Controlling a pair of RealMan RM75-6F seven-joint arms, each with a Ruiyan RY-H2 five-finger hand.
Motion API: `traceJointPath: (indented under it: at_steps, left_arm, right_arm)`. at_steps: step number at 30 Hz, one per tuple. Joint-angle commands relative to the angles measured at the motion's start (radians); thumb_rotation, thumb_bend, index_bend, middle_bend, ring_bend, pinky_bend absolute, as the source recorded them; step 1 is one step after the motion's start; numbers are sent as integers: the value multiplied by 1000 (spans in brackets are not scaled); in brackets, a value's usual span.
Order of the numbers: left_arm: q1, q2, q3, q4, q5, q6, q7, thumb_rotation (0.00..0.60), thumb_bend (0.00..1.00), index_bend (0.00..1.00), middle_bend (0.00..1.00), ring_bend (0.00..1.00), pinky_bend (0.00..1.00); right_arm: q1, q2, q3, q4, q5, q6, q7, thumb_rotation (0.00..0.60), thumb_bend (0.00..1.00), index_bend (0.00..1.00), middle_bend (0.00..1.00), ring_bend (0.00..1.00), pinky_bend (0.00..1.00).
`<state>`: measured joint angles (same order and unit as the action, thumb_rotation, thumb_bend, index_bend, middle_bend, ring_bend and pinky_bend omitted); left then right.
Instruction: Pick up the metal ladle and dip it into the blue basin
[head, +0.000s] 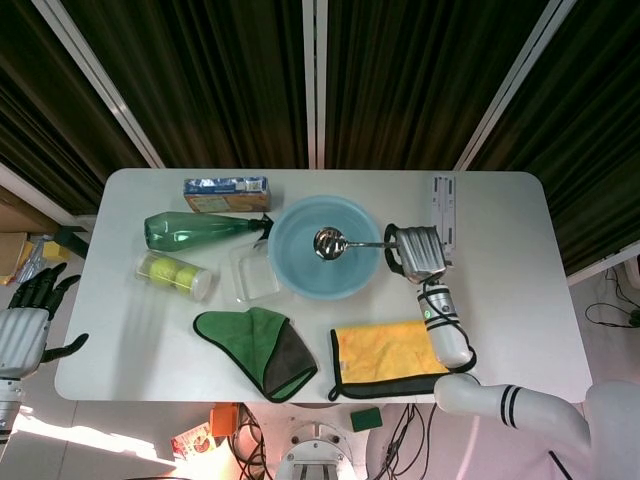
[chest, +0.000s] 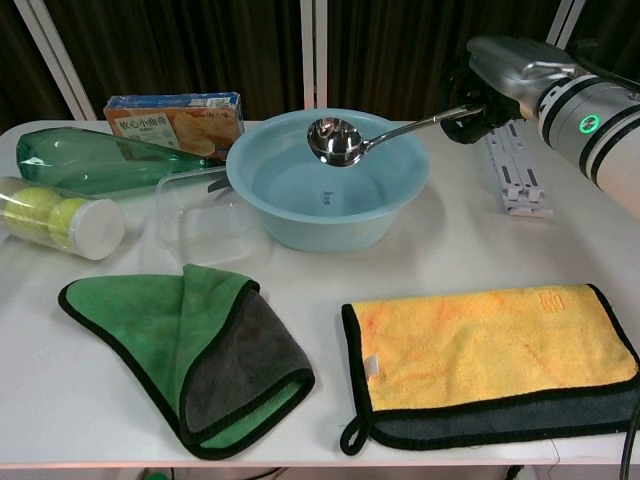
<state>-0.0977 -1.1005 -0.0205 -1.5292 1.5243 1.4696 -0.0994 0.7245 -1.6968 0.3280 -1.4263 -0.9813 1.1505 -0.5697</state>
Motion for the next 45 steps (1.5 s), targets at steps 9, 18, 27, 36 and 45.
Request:
traceJointPath:
  at_steps: [9,18,27,36,45]
  left_arm:
    - [-2,8,-1,9,-4,-7,-32,600,145,140,6,0,116]
    - [-4,11,-2,17,-9,-13,-51,600,145,140,6,0,116]
    - [-7,13,-3,22,-10,-19,-63,600,145,140,6,0,116]
    - [-11,10,-2,27,-11,-27,-64,600,145,140,6,0,116]
    - [-22,7,5,27,-4,-47,-65,600,144,141,6,0,116]
  right_arm:
    - [84,-122,6,173,9,-24,-54,600,646,819,685,763,998]
    - [121,-195,19,267,41,-53,-59,600,647,820,682,762,999]
    - [146,-223,13,306,48,-74,-93,600,647,820,681,763,999]
    - [160,-209,46,240,160,-102,-178,600,650,820,677,762,999]
    - [173,-153,78,129,310,-96,-270,600,662,816,674,763,999]
